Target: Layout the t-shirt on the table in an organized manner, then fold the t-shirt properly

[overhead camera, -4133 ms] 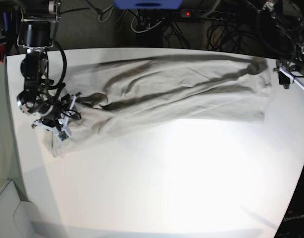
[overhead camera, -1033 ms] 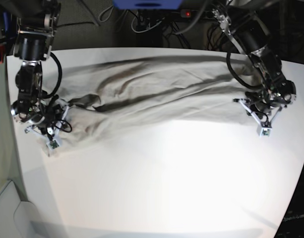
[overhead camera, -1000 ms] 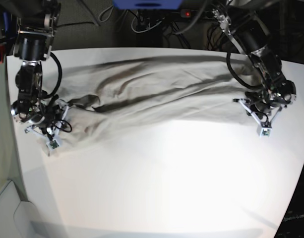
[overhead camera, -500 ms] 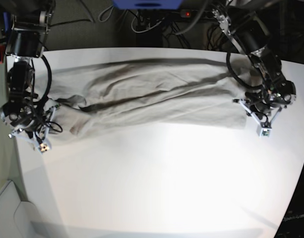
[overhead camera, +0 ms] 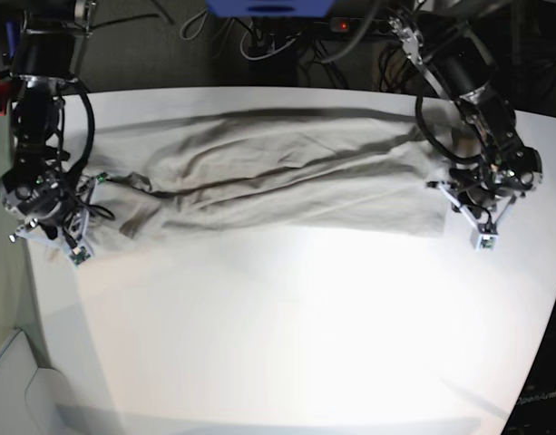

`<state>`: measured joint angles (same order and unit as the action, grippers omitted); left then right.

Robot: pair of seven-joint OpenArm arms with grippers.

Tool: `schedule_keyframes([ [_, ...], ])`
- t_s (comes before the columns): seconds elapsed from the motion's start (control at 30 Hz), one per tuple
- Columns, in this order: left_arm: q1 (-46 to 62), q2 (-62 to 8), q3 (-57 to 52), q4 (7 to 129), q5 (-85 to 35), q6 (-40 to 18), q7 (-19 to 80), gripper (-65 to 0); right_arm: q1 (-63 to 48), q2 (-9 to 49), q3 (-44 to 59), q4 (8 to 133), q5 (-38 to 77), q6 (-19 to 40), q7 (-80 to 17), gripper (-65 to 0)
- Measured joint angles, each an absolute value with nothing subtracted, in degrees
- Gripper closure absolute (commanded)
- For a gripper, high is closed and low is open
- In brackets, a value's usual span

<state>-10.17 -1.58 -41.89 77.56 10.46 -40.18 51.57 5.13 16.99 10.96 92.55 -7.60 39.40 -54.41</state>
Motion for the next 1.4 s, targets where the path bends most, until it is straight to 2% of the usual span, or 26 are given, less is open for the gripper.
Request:
schedule_keyframes([
  [0.2,-9.9,-1.5,-41.9,78.2,10.5,-40.2,51.7,-0.8,2.8,17.2,11.1,96.1,-7.6,39.4,-54.2,0.0],
  [0.4,-9.8,-0.7,-42.0,88.9,10.3,-40.1,53.5,-0.8,2.3,17.0,10.7,96.8,-7.7,39.4,-54.3,0.0],
  [0.57,-10.4,0.0,-41.8,92.6,9.6,-40.2,56.9,-0.8,2.3,17.0,10.7,96.8,-7.7,39.4,-54.2,0.0],
  [0.7,-13.6,-0.5,-39.2,86.6,8.5,-40.1,56.9,-0.8,2.3,17.0,10.9,96.8,-7.7,39.4,-54.2,0.0],
  [0.9,-14.6,1.6,-36.8,74.1,8.7,-40.2,51.6,-0.8,1.0,17.0,10.9,97.1,-7.7,39.4,-54.3,0.0],
  [1.4,-15.1,-0.1,-37.0,62.4,5.2,-40.1,37.6,-0.8,1.1,17.2,11.1,97.1,-7.7,39.4,-54.2,0.0],
])
